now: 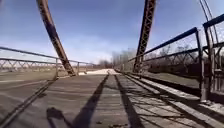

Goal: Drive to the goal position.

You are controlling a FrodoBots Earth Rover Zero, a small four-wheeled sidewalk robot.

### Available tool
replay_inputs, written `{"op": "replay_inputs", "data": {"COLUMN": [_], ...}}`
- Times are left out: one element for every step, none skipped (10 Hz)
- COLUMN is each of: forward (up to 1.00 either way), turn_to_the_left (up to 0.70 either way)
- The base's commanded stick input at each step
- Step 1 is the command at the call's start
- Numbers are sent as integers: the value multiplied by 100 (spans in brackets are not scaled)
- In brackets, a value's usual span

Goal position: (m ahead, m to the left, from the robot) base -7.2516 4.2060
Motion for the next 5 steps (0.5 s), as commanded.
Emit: {"op": "replay_inputs", "data": {"forward": [100,100,100,100,100], "turn_to_the_left": [0,0,0,0,0]}}
